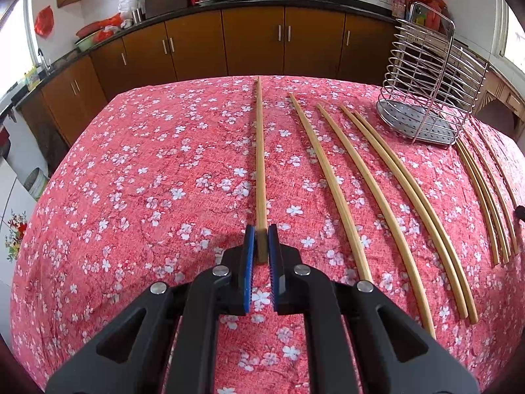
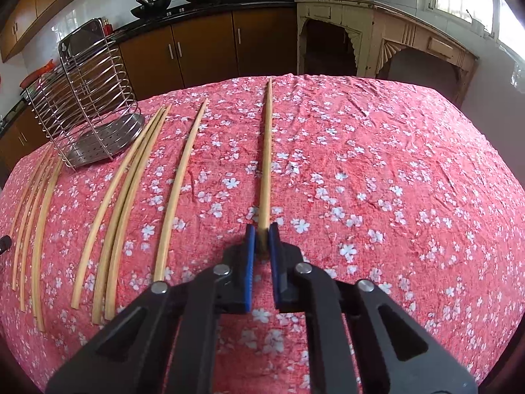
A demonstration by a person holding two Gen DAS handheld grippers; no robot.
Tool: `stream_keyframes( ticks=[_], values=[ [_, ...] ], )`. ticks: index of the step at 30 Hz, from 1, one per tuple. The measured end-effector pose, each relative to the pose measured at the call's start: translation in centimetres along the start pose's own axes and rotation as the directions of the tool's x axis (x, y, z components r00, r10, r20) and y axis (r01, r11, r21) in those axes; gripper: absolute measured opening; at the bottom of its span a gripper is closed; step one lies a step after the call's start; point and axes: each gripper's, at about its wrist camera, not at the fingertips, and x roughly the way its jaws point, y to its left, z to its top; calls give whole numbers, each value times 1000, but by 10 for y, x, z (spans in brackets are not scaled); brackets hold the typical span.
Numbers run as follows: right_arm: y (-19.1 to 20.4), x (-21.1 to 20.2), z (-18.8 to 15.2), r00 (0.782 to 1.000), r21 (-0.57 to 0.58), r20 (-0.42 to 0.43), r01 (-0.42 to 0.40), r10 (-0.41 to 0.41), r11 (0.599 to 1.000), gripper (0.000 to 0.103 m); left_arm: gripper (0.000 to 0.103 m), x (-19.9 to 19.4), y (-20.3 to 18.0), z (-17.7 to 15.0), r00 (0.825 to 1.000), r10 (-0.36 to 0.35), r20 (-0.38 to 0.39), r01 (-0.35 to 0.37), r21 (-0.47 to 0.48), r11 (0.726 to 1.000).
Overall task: Organize utensils
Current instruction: 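Lift the chopstick with the right gripper and carry it over the wire holder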
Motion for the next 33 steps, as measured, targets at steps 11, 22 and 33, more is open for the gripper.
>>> stream_keyframes(
  ticks=[11, 22, 33],
  values=[
    [-1, -31, -9, 998, -19, 67, 6, -5, 1000, 8, 7, -25, 14, -9, 999, -7, 33, 8, -27, 1000],
    [2, -112, -2, 955, -72, 295, 39, -16, 997, 8, 7, -108, 37, 5, 961, 20, 275, -2, -66, 998],
    [6, -159, 42, 892, -65, 452, 35, -1, 997, 8, 7, -151, 54, 52, 905, 45, 424, 4, -115, 993]
  ],
)
